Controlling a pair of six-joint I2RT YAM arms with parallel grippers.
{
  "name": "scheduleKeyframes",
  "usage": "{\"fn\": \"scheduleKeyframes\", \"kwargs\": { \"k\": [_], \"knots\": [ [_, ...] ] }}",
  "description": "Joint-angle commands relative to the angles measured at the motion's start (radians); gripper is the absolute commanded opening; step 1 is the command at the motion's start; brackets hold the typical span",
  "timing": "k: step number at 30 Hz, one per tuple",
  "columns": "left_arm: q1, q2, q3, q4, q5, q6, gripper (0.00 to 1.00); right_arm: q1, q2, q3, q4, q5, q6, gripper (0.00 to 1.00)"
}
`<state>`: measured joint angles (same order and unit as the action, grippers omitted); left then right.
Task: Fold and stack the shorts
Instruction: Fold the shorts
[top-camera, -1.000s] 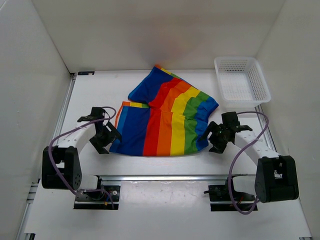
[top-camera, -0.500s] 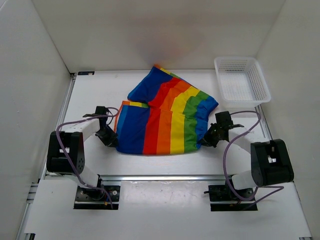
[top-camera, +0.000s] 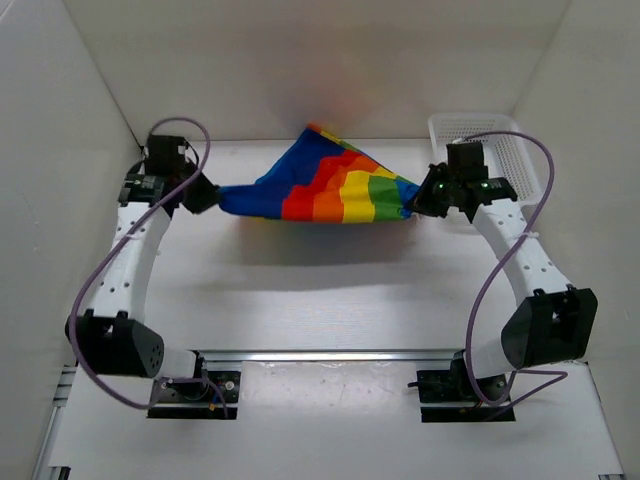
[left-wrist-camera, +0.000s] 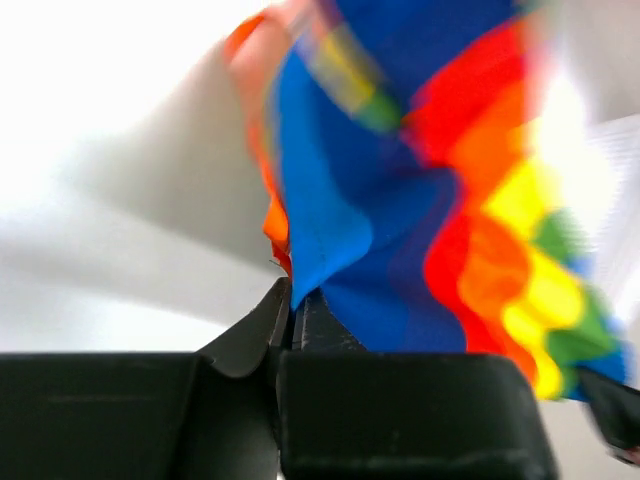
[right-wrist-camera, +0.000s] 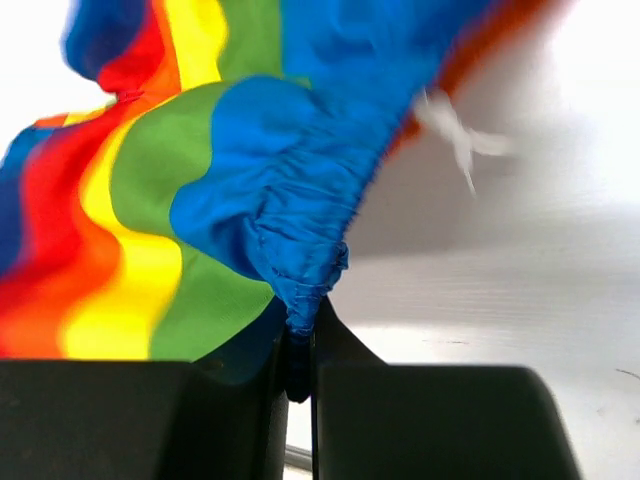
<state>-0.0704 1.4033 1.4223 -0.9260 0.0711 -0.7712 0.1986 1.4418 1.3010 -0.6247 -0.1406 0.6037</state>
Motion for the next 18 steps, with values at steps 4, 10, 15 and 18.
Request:
{"fn": "scheduleKeyframes", "kwargs": {
  "k": [4, 10, 15, 18],
  "knots": [
    [0.046, -0.194, 0.326, -0.151, -0.076, 0.016, 0.10, 0.001, -0.121, 0.253, -0.200, -0.065, -0.145, 0.00],
    [0.080, -0.303, 0.568, -0.209, -0.135, 0.016, 0.10, 0.001, -0.283, 0.333, -0.253, -0.279, -0.228, 0.00],
    [0.080, -0.337, 0.856, -0.272, -0.215, 0.039, 0.10, 0.001, -0.376, 0.464, -0.389, -0.366, -0.271, 0.00],
    [0.080, -0.316, 0.998, -0.327, -0.244, 0.062, 0.10, 0.001, -0.388, 0.568, -0.478, -0.356, -0.269, 0.00]
  ]
}}
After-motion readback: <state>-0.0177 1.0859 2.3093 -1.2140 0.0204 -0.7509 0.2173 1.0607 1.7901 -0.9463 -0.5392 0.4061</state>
